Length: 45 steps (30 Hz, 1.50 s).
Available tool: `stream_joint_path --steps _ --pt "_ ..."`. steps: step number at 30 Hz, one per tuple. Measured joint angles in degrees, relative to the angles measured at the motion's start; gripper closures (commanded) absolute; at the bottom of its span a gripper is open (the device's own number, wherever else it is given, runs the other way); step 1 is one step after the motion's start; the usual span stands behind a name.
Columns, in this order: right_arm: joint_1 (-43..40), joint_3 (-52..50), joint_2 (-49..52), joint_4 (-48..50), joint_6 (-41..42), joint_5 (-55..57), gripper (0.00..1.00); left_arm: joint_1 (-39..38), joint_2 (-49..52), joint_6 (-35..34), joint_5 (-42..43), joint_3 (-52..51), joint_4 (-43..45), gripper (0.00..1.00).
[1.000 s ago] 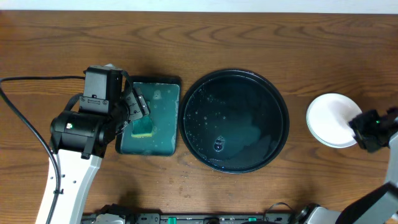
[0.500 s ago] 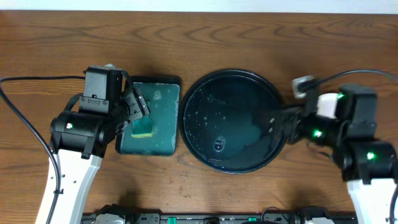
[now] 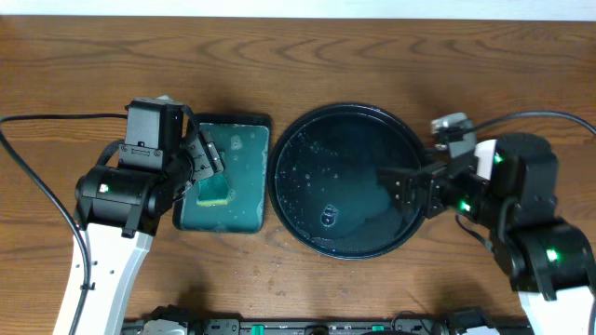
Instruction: Clean dirty plates on tray and stack at the side
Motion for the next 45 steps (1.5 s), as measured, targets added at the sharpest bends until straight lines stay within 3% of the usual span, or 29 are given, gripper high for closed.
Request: stream_joint_path --steps 10,15,24,35,45 --pt "-1.0 -8.2 -24.8 0.6 -0.4 20.9 0.01 0.0 0.0 0.0 0.0 0.0 0.0 0.19" --pt "-5.0 -20.9 -36.0 5.2 -0.6 28.0 0.01 0.0 0.0 0.2 0.0 0.0 0.0 0.19" --pt "-5.9 -42.5 -49.4 18.9 -0.6 30.9 0.01 0.0 0.0 0.2 0.0 0.0 0.0 0.19" --pt "-5.9 -59.1 -50.8 41.2 -0.6 31.2 0.01 0.0 0.0 0.2 0.0 0.0 0.0 0.19" --pt "-5.9 -60.0 -50.8 42.5 -0.6 31.3 0.01 0.0 0.0 0.2 0.0 0.0 0.0 0.19"
